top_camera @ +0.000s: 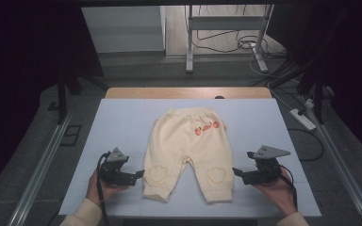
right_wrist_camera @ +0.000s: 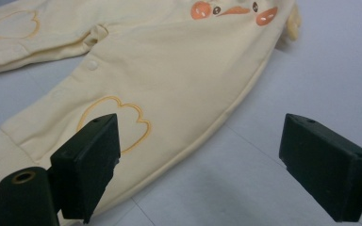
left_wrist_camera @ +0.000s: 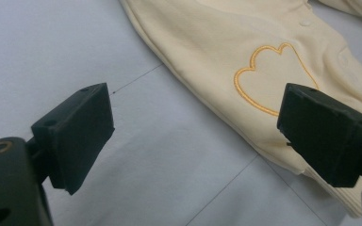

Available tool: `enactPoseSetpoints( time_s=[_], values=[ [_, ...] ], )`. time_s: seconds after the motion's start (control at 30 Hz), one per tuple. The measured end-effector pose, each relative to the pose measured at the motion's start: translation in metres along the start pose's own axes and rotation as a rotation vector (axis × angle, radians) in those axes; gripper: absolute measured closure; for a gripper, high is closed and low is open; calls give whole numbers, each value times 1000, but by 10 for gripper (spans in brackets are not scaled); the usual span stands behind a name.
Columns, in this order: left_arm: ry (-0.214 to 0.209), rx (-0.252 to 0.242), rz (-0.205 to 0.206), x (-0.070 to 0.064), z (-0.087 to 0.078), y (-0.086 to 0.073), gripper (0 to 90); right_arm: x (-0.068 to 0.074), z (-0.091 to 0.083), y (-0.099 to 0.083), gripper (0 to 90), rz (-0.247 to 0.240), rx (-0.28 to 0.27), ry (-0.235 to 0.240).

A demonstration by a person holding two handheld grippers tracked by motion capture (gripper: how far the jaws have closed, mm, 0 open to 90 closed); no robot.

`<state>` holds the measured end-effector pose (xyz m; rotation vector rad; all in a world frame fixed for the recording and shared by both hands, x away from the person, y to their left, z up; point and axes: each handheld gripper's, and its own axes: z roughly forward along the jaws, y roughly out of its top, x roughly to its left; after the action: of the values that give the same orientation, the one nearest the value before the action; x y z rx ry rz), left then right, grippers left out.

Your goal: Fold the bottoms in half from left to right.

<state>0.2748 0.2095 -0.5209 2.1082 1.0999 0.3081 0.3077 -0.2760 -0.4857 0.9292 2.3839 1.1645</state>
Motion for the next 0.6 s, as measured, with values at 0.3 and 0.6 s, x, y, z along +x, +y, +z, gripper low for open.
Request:
enactPoseSetpoints(
  time_s=[0.3,0.6],
  values=[
    [-7,5,-4,0,1,0,110,7,9,10,135,-19,-1,21],
    [-8,2,-3,1,1,1,110,21,18,20,138,-35,-7,55]
  ],
)
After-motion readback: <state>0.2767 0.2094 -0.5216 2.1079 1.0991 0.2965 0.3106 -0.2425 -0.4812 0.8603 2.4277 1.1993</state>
